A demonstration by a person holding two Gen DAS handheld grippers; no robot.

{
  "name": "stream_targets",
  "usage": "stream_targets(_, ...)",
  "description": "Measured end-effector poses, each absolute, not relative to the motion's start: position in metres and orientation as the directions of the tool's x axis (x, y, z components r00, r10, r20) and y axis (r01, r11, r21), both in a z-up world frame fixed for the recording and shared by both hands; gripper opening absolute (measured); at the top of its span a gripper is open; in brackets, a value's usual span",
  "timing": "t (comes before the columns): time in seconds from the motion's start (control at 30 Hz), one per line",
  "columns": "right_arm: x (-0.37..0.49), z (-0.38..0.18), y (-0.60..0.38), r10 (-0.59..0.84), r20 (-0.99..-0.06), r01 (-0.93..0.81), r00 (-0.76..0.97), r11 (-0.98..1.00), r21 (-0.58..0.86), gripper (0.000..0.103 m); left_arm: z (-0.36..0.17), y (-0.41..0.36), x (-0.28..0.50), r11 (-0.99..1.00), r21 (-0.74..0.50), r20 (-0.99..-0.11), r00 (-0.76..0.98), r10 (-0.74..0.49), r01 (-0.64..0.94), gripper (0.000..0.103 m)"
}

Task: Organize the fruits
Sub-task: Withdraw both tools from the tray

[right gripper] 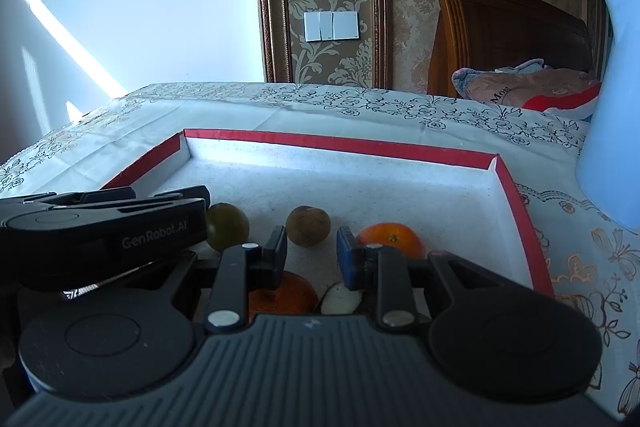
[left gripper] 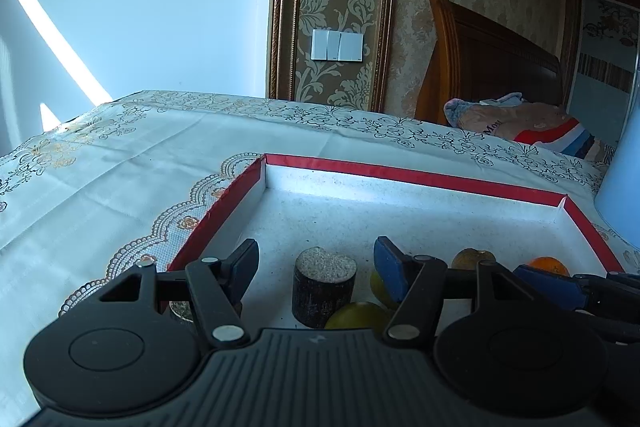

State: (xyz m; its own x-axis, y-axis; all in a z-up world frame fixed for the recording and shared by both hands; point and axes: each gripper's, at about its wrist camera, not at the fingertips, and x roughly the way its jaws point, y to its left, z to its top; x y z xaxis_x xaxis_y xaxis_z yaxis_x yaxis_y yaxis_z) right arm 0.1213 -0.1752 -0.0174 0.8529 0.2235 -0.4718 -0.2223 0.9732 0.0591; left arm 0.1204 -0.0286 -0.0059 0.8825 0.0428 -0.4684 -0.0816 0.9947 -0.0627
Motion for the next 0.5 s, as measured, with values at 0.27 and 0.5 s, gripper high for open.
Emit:
stream_targets(0.27, 0.118, -0.016, -0.178, 0.224, -0.468, -0.216, 0.855, 0.974, 0.072, 0.026, -0.005, -0.026, 0.119, 0.993, -0.078, -0.475, 0.879, 0.045, -0.094, 0.075)
stream_targets(0.5, 0.111, -0.012, -0.177, 0.222, -0.458, -0.215, 0.86, 0.974, 0.068, 0.027, -0.002, -0.026, 0.115, 0.992, -0.087, -0.475, 0.879, 0.036, -0.088, 0.083)
